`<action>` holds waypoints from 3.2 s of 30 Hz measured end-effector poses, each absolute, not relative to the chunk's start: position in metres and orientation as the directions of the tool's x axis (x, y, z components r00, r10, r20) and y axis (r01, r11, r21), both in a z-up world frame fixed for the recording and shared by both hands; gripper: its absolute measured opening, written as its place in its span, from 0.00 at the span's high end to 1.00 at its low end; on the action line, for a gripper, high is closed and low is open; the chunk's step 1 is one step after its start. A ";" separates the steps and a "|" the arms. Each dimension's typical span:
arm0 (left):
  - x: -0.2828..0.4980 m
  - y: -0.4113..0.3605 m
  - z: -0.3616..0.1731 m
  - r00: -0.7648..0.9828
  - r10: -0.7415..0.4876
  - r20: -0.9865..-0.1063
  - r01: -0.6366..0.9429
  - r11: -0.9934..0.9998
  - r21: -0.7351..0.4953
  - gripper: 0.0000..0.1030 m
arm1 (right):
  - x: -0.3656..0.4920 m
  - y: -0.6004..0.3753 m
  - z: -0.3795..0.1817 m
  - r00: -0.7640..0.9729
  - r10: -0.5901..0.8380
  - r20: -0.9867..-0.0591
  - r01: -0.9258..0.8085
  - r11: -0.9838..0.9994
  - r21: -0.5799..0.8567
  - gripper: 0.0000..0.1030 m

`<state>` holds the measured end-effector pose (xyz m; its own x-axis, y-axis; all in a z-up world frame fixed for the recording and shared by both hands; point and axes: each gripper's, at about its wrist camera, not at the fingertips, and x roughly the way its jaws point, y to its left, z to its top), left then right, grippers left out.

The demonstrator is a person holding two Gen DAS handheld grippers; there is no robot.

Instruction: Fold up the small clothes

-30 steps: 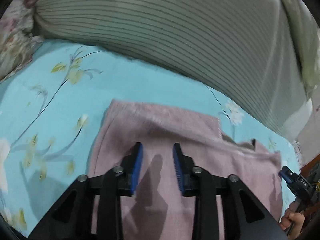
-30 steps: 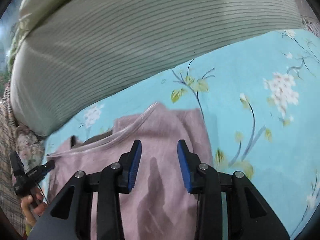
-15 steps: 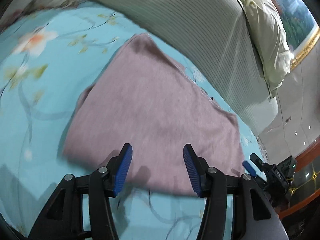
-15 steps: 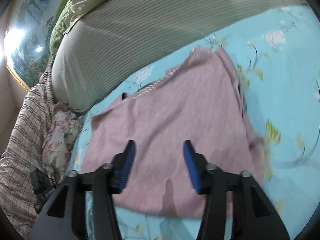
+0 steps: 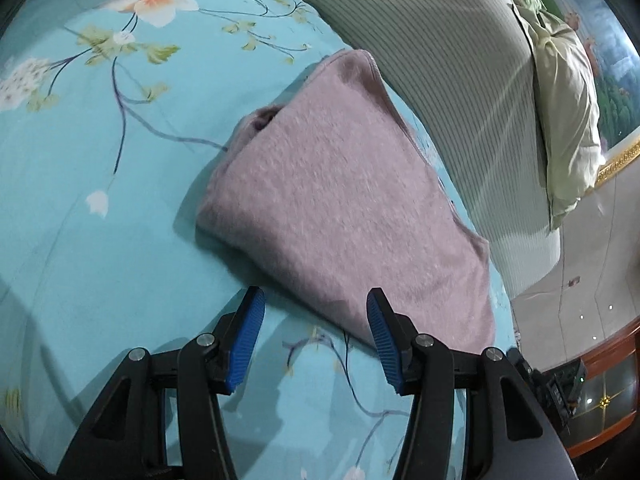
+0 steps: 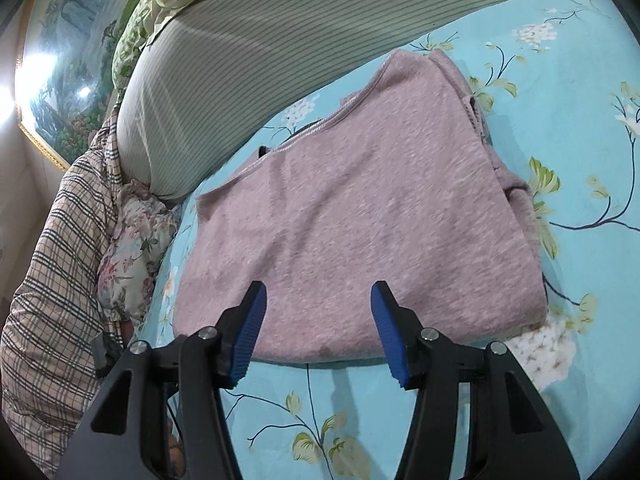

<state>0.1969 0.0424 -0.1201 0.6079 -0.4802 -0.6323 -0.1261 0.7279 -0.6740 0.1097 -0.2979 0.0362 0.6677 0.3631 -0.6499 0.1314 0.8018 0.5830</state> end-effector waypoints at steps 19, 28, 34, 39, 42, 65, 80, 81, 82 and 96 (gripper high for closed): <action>0.256 0.065 -0.117 0.680 -0.401 -0.614 -0.212 0.694 -0.688 0.75 | 0.135 -0.291 0.047 0.656 0.376 -0.654 0.095 0.819 0.566 0.46; 0.256 0.025 -0.068 0.715 -0.425 -0.556 -0.032 0.774 -0.633 0.92 | 0.169 -0.296 0.048 0.617 0.400 -0.678 0.059 0.835 0.547 0.46; 0.256 -0.054 -0.041 0.666 -0.499 -0.555 0.172 0.826 -0.537 0.92 | 0.197 -0.303 0.048 0.564 0.487 -0.666 0.017 0.800 0.600 0.46; 0.257 -0.096 -0.052 0.616 -0.507 -0.603 0.244 0.851 -0.466 0.92 | 0.225 -0.289 0.045 0.500 0.543 -0.675 -0.026 0.788 0.615 0.46; 0.255 -0.105 -0.063 0.588 -0.512 -0.626 0.256 0.852 -0.456 0.92 | 0.245 -0.272 0.040 0.461 0.565 -0.684 -0.046 0.785 0.617 0.45; 0.251 -0.121 -0.057 0.549 -0.541 -0.637 0.311 0.840 -0.445 0.92 | 0.348 -0.218 0.046 0.460 0.559 -0.690 -0.144 0.814 0.563 0.86; 0.234 -0.218 -0.044 0.395 -0.709 -0.585 0.474 0.702 -0.531 0.92 | 0.279 -0.367 0.058 0.545 0.393 -0.740 0.045 0.868 0.494 0.87; 0.234 -0.225 -0.047 0.379 -0.716 -0.586 0.479 0.694 -0.538 0.92 | 0.277 -0.373 0.056 0.544 0.383 -0.746 0.059 0.870 0.489 0.87; 0.235 -0.231 -0.049 0.367 -0.720 -0.589 0.484 0.688 -0.540 0.92 | 0.275 -0.379 0.052 0.542 0.374 -0.753 0.071 0.872 0.485 0.87; 0.244 -0.270 -0.065 0.321 -0.702 -0.636 0.493 0.697 -0.521 0.91 | 0.272 -0.386 0.038 0.548 0.320 -0.773 0.077 0.901 0.428 0.83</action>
<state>0.2438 -0.2702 -0.0645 0.3205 -0.7021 -0.6358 0.4932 0.6968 -0.5209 0.2719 -0.3861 0.0381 0.5478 0.3201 -0.7730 0.0773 0.9006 0.4277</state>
